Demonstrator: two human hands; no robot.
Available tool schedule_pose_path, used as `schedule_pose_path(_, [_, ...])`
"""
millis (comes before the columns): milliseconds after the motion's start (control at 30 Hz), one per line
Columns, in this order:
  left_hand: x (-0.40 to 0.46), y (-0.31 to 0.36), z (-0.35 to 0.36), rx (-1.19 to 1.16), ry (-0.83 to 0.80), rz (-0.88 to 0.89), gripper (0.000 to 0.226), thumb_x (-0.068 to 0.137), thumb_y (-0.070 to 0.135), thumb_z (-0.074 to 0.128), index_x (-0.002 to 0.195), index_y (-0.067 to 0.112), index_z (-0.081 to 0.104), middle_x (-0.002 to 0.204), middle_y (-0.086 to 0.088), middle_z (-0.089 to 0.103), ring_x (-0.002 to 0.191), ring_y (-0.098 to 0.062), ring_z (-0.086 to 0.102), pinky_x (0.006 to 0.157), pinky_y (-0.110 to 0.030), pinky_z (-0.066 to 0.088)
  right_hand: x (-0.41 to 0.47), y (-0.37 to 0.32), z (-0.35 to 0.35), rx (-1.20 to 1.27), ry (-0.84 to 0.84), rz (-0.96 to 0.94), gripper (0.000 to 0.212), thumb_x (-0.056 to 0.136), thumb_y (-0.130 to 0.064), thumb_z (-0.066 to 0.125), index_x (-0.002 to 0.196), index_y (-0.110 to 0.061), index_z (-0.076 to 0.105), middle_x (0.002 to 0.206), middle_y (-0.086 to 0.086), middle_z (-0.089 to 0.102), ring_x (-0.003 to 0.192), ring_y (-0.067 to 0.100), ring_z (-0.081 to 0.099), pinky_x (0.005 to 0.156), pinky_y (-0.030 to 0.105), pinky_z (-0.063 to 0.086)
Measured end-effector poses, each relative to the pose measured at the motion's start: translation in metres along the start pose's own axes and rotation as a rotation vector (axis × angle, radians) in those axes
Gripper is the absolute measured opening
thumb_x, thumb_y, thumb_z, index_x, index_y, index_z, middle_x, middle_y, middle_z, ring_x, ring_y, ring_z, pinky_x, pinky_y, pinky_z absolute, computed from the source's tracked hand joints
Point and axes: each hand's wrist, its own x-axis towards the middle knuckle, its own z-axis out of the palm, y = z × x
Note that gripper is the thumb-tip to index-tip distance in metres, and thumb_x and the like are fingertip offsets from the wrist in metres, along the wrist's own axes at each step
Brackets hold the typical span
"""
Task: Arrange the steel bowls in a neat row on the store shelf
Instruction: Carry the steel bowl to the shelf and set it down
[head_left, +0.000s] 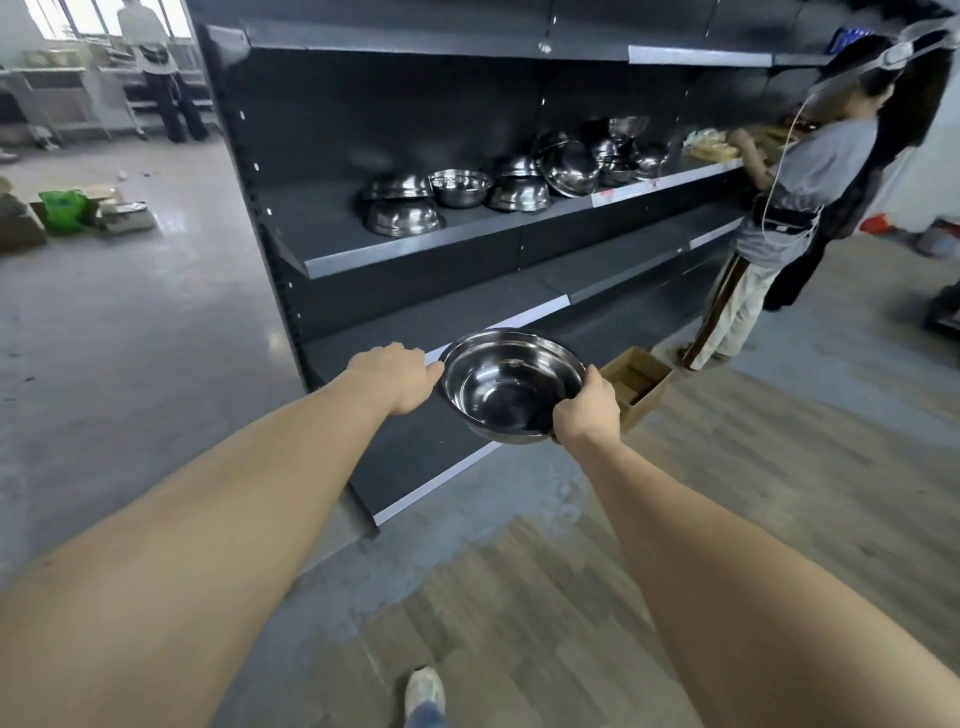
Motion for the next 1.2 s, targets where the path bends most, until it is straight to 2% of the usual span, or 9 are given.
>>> schedule_pose_path(200, [0.091,-0.018,-0.008,-0.063,0.014,-0.035,0.056,0.099,0.051,0.019,0.131,0.018,0.052,0.134,-0.01,0.05,0.122,-0.031,0.049,0.089,-0.04,0.038,0.083,-0.039,0.034,-0.051,-0.015,-0.066,0.062,0.079,0.001,0.042,0.14,-0.01,0.042,0.143,0.011,0.044,0.122,0.035,0.051,0.099,0.038,0.048])
schedule_pose_path(333, [0.157,-0.042,-0.023,-0.082,0.066,-0.083,0.057,0.1,0.049,0.018,0.138,0.017,0.047,0.14,-0.011,0.047,0.127,-0.032,0.046,0.096,-0.043,0.039,0.142,-0.078,0.055,-0.069,-0.05,-0.131,0.056,0.079,0.001,0.042,0.133,-0.01,0.047,0.138,0.01,0.049,0.115,0.033,0.055,0.084,0.029,0.041])
schedule_pose_path(433, [0.199,-0.062,-0.043,-0.097,0.176,-0.104,0.052,0.101,0.044,0.023,0.135,0.015,0.048,0.14,-0.012,0.048,0.126,-0.032,0.048,0.097,-0.044,0.041,0.183,-0.11,0.066,-0.082,-0.08,-0.194,0.051,0.08,0.002,0.041,0.129,-0.009,0.049,0.133,0.011,0.05,0.113,0.032,0.053,0.08,0.027,0.036])
schedule_pose_path(533, [0.226,-0.08,-0.06,-0.106,0.241,-0.135,0.048,0.101,0.04,0.026,0.134,0.014,0.049,0.135,-0.013,0.051,0.121,-0.033,0.052,0.09,-0.043,0.043,0.216,-0.14,0.078,-0.059,-0.099,-0.217,0.054,0.079,0.002,0.04,0.132,-0.007,0.049,0.134,0.013,0.051,0.116,0.033,0.053,0.086,0.03,0.042])
schedule_pose_path(633, [0.243,-0.096,-0.066,-0.103,0.243,-0.186,0.048,0.101,0.041,0.027,0.135,0.015,0.048,0.133,-0.013,0.051,0.12,-0.034,0.052,0.089,-0.043,0.043,0.24,-0.166,0.093,-0.051,-0.143,-0.218,0.061,0.079,0.0,0.039,0.14,-0.007,0.043,0.143,0.012,0.046,0.124,0.036,0.05,0.101,0.042,0.047])
schedule_pose_path(700, [0.252,-0.106,-0.069,-0.101,0.247,-0.223,0.048,0.101,0.042,0.026,0.136,0.015,0.047,0.134,-0.012,0.05,0.121,-0.034,0.051,0.091,-0.043,0.043,0.252,-0.181,0.104,-0.015,-0.178,-0.225,0.063,0.081,-0.001,0.038,0.143,-0.009,0.041,0.148,0.01,0.04,0.126,0.035,0.05,0.101,0.047,0.049])
schedule_pose_path(867, [0.266,-0.13,-0.071,-0.057,0.226,-0.293,0.049,0.101,0.042,0.026,0.135,0.014,0.047,0.133,-0.013,0.05,0.119,-0.034,0.052,0.086,-0.043,0.044,0.281,-0.212,0.132,0.049,-0.227,-0.261,0.056,0.081,0.001,0.038,0.134,-0.011,0.049,0.137,0.01,0.049,0.113,0.034,0.058,0.095,0.047,0.053])
schedule_pose_path(1100, [0.282,-0.157,-0.077,-0.058,0.221,-0.439,0.046,0.1,0.04,0.03,0.132,0.012,0.048,0.128,-0.013,0.053,0.115,-0.035,0.054,0.086,-0.043,0.045,0.321,-0.249,0.171,0.055,-0.342,-0.367,0.058,0.083,0.001,0.041,0.141,-0.006,0.043,0.14,0.014,0.048,0.127,0.035,0.048,0.108,0.041,0.042])
schedule_pose_path(1200, [0.294,-0.157,-0.086,-0.053,0.211,-0.523,0.047,0.101,0.041,0.029,0.133,0.012,0.047,0.129,-0.013,0.052,0.116,-0.035,0.053,0.086,-0.042,0.044,0.346,-0.263,0.18,0.065,-0.417,-0.392,0.059,0.083,0.001,0.041,0.142,-0.007,0.043,0.142,0.014,0.046,0.128,0.036,0.048,0.106,0.044,0.044])
